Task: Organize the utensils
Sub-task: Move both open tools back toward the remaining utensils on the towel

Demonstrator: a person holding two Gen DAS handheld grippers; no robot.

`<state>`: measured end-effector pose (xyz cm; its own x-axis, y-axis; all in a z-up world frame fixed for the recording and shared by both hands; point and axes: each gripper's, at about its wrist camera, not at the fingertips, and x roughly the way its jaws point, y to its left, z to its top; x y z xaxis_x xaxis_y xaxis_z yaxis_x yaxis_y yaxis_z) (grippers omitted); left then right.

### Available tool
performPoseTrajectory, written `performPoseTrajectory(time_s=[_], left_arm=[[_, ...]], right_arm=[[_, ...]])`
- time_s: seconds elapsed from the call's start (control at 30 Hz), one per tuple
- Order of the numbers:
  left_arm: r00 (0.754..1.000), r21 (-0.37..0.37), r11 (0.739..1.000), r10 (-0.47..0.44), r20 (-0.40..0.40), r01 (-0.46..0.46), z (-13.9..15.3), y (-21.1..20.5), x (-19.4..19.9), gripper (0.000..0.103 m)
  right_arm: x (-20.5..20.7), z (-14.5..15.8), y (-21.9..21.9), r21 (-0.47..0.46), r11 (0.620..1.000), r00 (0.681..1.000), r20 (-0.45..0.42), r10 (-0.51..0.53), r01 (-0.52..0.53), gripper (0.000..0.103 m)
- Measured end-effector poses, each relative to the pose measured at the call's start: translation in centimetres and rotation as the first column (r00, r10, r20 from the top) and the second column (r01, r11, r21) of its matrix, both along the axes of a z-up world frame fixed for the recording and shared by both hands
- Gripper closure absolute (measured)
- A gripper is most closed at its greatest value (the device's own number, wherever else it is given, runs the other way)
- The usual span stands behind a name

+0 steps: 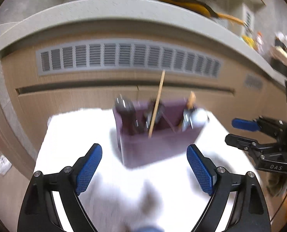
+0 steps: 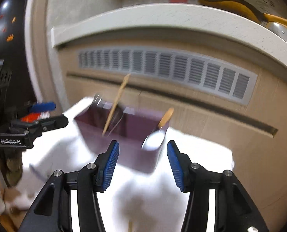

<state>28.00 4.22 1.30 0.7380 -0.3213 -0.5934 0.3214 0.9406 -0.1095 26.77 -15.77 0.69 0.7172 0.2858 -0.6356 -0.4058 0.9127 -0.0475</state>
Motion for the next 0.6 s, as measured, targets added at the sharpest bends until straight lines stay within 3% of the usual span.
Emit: performPoseTrajectory(time_s=[0.13,0.33,0.47,0.6], left_arm=[[0.997,0.069,0.996,-0.043,-0.064,0.048,-1.6,1.4,-3.3,0.014],[0.988,0.099,0.995,-0.014,-0.153,0.030,-3.0,4.8,-6.2,0.014],[0.967,0.119,0.983,-0.110,-0.230,0.140,-4.2,5.0,-9.3,0.014],[0.949,0.162,0.959,-0.185,-0.254,0.231,-5.1,3.8,-11.9,0.014]], right_arm=[[-2.7,-3.0,2.6,-0.010,0.996,0.989,-0.124,0.081,-0.083,0.054],[-6.5,-6.9,7.6,0.009,0.971,0.938,-0.256,0.234,-0.240,0.054],[-8.2,-8.2,10.3,0.009,0.945,0.899,-0.304,0.315,-0.328,0.055],[-7.3,-8.9,11.4,0.046,0.950,0.891,-0.335,0.307,-0.310,0.065]])
